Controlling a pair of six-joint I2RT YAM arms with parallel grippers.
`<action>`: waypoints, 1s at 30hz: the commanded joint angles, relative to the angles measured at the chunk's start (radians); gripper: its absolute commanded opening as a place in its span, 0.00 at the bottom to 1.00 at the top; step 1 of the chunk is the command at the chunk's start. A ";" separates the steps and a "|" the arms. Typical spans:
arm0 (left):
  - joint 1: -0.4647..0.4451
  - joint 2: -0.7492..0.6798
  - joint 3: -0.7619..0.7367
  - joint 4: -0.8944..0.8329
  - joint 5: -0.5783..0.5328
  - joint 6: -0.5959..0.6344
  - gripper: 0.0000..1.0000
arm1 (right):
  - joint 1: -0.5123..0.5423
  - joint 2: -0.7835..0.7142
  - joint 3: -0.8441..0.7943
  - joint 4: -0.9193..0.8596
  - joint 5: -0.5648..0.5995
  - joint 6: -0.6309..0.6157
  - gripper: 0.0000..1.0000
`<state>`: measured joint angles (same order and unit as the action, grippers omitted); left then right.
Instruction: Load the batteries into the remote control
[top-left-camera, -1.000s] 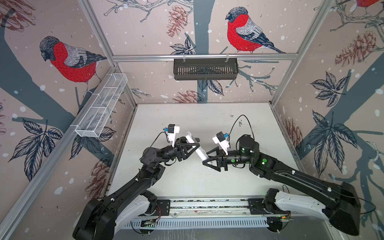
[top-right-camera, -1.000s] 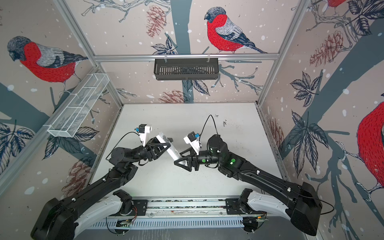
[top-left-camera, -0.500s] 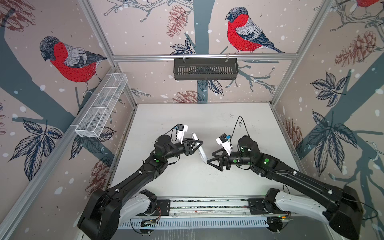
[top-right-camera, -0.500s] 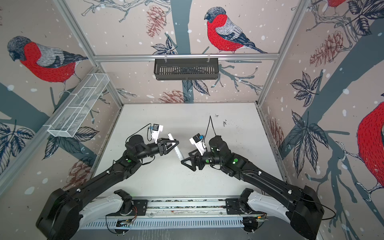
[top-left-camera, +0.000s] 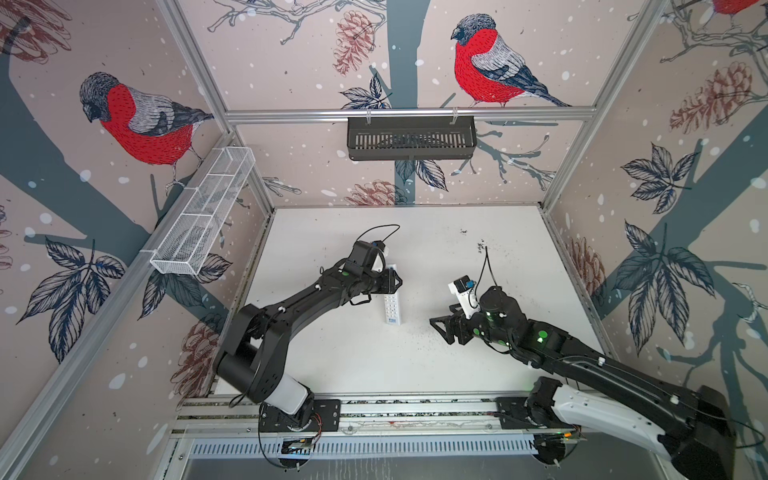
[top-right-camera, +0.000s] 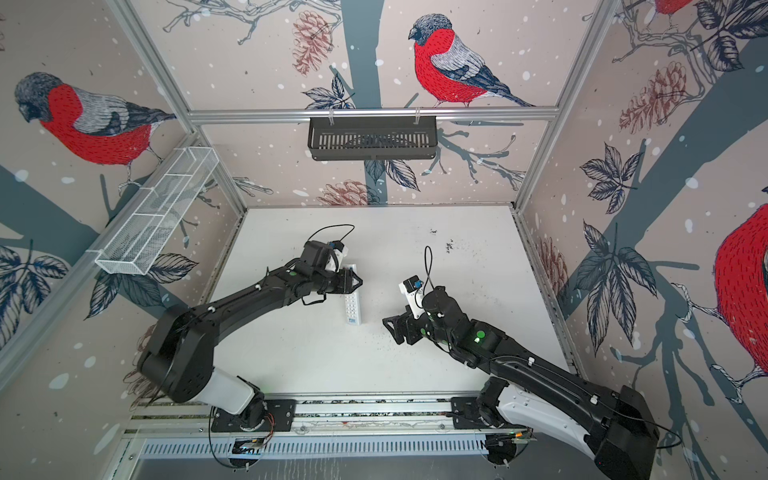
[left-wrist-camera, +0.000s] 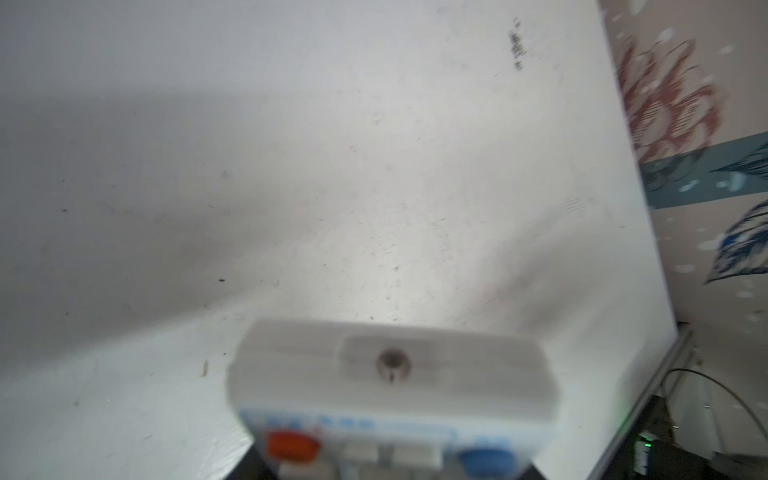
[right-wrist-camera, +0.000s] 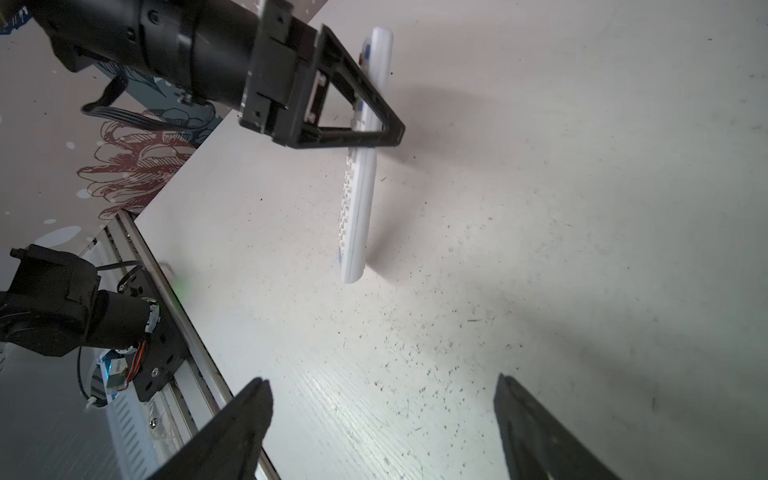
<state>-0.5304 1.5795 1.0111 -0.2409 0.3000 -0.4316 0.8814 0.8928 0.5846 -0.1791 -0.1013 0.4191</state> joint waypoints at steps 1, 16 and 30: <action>-0.020 0.099 0.106 -0.155 -0.091 0.073 0.16 | 0.009 0.000 -0.006 0.013 0.041 -0.005 0.86; -0.052 0.429 0.354 -0.230 -0.160 0.042 0.30 | 0.028 -0.026 -0.058 0.039 0.051 0.007 0.86; -0.038 0.320 0.316 -0.175 -0.148 0.035 0.87 | 0.020 0.016 -0.024 0.012 0.134 -0.044 0.88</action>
<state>-0.5793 1.9381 1.3296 -0.4278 0.1566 -0.4114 0.9134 0.8932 0.5407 -0.1593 -0.0364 0.3935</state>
